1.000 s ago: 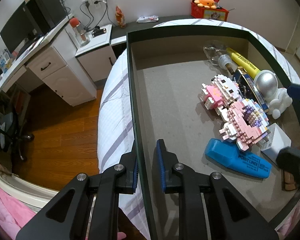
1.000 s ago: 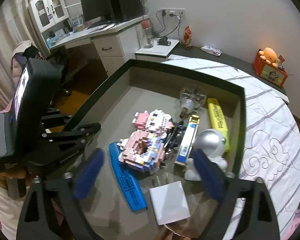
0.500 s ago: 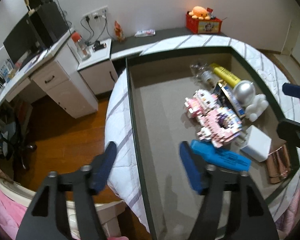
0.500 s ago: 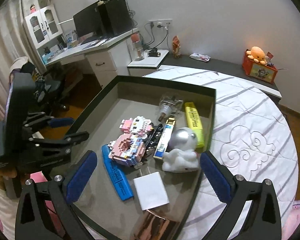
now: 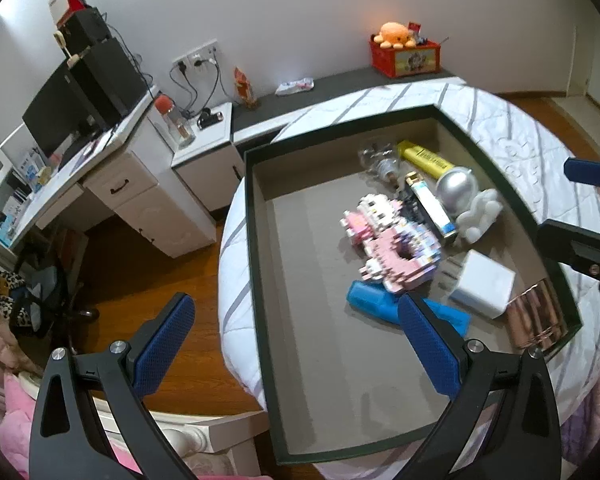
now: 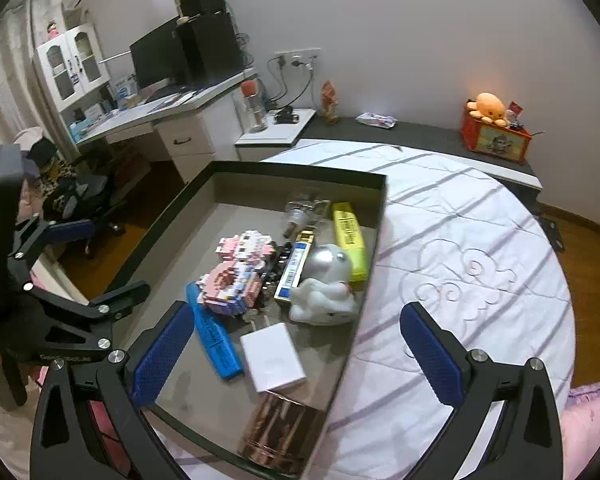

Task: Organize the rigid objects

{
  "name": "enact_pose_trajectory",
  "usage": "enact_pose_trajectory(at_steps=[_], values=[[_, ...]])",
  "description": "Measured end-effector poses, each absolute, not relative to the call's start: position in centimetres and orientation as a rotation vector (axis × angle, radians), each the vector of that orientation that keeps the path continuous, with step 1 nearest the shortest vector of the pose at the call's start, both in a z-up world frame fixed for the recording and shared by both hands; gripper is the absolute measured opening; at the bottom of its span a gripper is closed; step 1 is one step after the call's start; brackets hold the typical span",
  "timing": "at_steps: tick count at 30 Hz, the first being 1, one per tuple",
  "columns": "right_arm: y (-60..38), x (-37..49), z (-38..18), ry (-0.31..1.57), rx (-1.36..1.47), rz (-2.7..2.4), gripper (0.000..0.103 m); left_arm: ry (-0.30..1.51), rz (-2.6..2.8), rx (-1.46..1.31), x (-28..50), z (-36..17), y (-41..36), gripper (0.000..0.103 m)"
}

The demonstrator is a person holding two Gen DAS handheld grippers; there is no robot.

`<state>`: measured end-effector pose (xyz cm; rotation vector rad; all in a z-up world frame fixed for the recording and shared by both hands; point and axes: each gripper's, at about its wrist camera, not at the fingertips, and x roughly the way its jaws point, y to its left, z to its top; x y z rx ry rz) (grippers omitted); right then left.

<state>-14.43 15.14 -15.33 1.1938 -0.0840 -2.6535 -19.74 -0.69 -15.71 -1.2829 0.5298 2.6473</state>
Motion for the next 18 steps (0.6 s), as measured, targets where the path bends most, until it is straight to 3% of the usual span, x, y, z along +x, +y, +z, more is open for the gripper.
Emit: enact_pose_trajectory(at_steps=[5,18], values=[[16.4,-13.5,-15.1,-0.101,1.2,-2.692,0.103,0.345,2.651,-1.236,-18.7,-14.5,-0.1,0.102],[19.8,-9.6,-13.1,-0.157,1.098,-2.844,0.103,0.327,2.721,-1.067,-14.3,-12.6,3.1,0.103]])
